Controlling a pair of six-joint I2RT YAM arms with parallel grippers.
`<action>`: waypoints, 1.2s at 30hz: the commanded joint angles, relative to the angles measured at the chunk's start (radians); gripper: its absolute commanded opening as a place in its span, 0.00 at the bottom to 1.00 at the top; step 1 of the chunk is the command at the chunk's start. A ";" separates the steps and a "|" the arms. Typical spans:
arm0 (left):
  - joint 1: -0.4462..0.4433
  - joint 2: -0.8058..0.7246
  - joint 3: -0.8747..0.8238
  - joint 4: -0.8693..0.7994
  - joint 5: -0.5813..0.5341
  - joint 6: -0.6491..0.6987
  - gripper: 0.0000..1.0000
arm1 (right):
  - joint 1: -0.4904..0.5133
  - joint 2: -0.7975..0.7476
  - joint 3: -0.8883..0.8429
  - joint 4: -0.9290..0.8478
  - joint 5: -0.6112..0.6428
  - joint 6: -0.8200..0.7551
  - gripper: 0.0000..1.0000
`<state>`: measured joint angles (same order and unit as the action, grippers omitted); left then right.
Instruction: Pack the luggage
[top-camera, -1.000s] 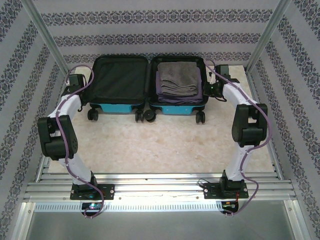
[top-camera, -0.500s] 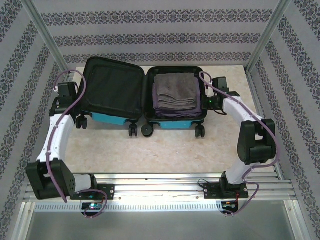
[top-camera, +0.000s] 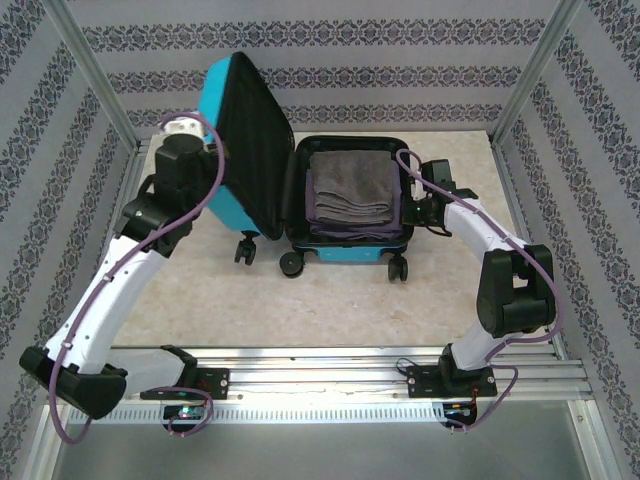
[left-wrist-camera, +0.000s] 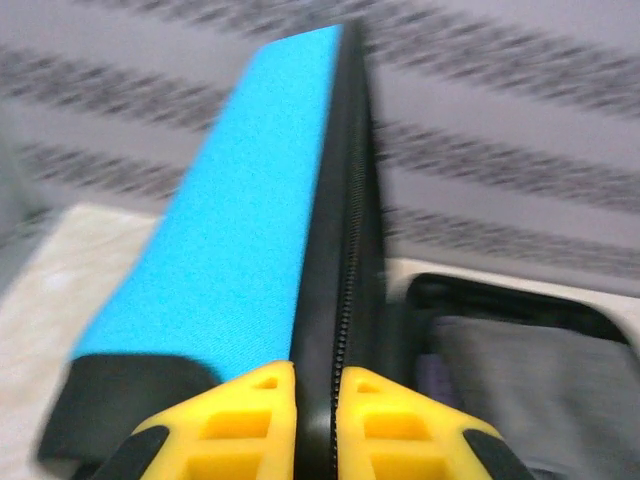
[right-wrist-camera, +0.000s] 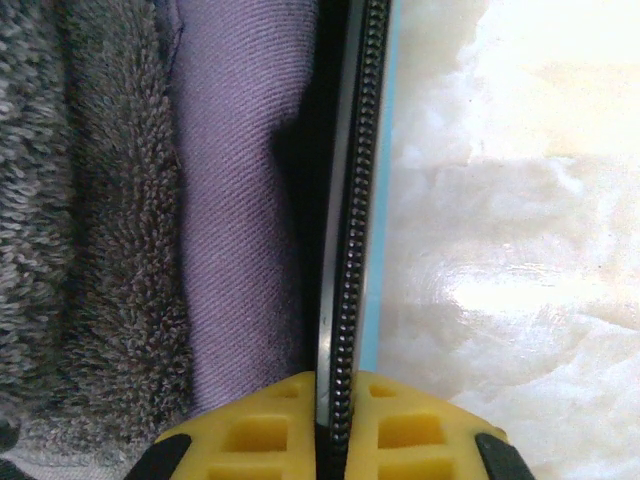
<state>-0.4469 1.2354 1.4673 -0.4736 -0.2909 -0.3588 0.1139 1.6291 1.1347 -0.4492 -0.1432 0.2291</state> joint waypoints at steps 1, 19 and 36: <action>-0.165 0.131 0.047 0.054 0.205 -0.019 0.00 | 0.041 -0.044 -0.018 0.067 -0.226 0.033 0.00; -0.437 0.475 0.437 0.148 0.357 0.039 0.64 | -0.096 -0.105 -0.079 0.115 -0.321 0.085 0.30; -0.207 0.249 0.139 0.021 0.183 -0.009 0.75 | -0.213 -0.272 -0.087 0.061 -0.334 0.098 0.56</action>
<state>-0.7460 1.5238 1.6711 -0.3698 -0.0616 -0.3214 -0.0872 1.3907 1.0534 -0.3805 -0.4503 0.3187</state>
